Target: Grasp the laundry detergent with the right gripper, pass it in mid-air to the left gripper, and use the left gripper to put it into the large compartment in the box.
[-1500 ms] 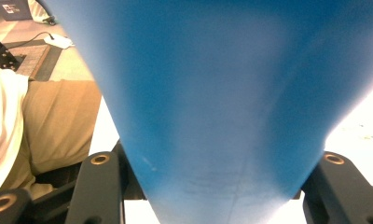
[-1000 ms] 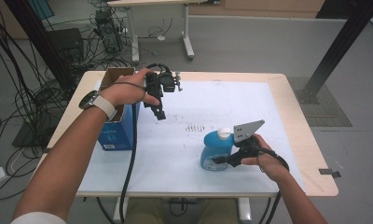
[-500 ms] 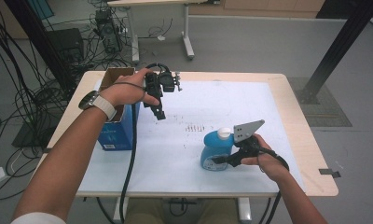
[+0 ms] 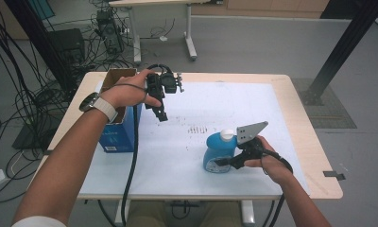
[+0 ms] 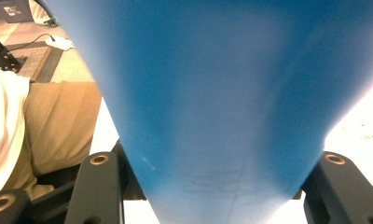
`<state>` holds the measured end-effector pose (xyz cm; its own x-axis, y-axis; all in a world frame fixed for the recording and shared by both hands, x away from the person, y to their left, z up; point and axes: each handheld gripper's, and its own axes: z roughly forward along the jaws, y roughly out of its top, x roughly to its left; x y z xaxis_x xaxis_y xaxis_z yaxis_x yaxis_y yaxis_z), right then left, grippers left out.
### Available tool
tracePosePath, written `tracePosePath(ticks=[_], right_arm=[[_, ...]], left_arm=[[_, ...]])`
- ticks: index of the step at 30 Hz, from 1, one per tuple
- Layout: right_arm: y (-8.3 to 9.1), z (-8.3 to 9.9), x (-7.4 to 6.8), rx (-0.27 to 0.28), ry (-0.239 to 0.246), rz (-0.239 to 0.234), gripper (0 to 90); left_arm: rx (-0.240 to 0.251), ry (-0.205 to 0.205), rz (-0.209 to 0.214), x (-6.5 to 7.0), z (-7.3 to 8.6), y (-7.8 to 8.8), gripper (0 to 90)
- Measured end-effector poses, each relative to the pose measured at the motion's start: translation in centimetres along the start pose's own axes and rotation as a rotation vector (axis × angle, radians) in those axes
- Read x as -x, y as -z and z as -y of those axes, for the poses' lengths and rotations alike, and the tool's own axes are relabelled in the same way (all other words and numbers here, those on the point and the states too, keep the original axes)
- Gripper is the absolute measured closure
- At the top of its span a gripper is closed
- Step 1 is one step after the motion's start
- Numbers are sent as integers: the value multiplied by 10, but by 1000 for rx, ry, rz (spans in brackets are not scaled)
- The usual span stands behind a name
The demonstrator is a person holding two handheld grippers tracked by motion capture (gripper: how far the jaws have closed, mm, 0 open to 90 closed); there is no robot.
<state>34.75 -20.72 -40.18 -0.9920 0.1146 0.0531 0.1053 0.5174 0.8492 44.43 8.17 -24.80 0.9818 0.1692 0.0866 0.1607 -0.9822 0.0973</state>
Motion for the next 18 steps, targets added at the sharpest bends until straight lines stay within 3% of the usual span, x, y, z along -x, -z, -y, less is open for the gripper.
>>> tracePosePath(ticks=[18], right_arm=[[0,0,1,1,0,-1,432]], left_arm=[[-1,-1,-5,1,-1,2,103]])
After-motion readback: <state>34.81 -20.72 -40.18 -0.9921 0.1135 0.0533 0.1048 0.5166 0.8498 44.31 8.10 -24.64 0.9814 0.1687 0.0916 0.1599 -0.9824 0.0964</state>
